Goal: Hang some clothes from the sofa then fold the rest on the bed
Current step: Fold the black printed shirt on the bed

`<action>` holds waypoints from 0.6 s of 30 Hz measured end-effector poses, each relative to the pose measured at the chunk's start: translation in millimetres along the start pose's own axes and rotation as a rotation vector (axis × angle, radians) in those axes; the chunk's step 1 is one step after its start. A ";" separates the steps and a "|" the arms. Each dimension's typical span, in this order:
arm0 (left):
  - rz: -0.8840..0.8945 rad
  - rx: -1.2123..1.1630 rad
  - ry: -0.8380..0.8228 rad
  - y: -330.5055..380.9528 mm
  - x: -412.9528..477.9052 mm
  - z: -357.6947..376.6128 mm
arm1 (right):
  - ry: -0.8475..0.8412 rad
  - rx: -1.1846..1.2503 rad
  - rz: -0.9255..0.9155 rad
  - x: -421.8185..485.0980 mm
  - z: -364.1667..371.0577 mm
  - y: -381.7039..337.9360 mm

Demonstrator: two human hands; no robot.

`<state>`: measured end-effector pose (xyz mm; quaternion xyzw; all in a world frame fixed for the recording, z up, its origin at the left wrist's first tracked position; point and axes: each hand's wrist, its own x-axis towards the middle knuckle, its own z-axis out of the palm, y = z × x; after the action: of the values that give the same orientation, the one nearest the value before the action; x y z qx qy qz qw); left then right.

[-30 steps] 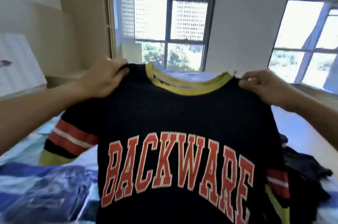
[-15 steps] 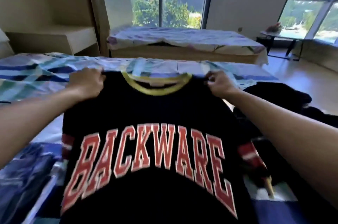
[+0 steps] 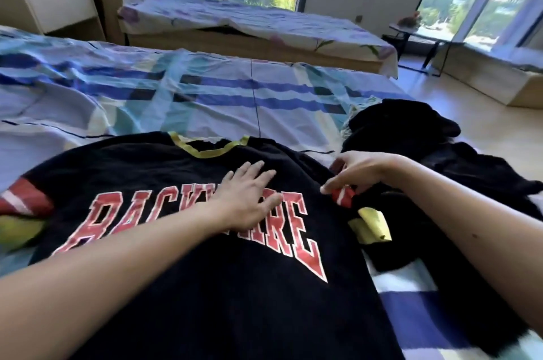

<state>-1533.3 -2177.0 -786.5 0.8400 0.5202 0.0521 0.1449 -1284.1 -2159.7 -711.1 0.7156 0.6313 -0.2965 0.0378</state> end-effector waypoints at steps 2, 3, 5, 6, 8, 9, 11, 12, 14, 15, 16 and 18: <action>-0.003 0.008 -0.052 4.2 0.6 9.5 | -0.083 -0.078 0.055 -6.7 -7.4 6.0; -0.006 0.034 -0.077 1.2 -0.8 12.9 | -0.089 -0.101 0.067 -9.7 -11.7 5.3; 0.008 0.116 -0.110 -2.2 -3.8 21.1 | -0.037 -0.081 0.081 -13.9 -25.4 8.3; 0.017 0.145 -0.114 -4.2 -5.7 23.6 | 0.020 -0.037 0.082 -14.2 -35.0 10.0; 0.020 0.177 -0.112 -5.8 -7.0 25.3 | 0.201 0.086 0.062 -8.5 -55.9 18.3; 0.012 0.183 -0.119 -3.6 -5.6 24.1 | 0.300 0.143 0.038 -5.4 -65.4 24.6; -0.011 0.167 -0.133 2.2 -2.6 19.1 | 0.474 0.204 0.013 4.5 -75.6 42.5; -0.019 0.145 -0.126 6.8 -0.3 16.5 | 0.532 0.202 0.029 8.3 -76.5 52.8; -0.005 0.074 -0.064 18.9 5.5 12.4 | 0.538 0.207 0.075 11.0 -70.7 74.8; 0.020 0.040 -0.023 26.5 9.0 11.4 | 0.478 0.225 0.119 7.6 -65.4 83.1; 0.050 0.016 0.010 34.4 12.3 10.8 | 0.392 0.249 0.178 2.9 -61.7 90.4; 0.103 -0.023 0.038 51.9 19.0 13.5 | 0.195 0.275 0.286 -7.4 -59.6 101.9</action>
<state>-1476.9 -2184.3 -785.1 0.8629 0.4781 0.0812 0.1419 -1167.5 -2161.1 -691.3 0.8217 0.4774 -0.3008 -0.0798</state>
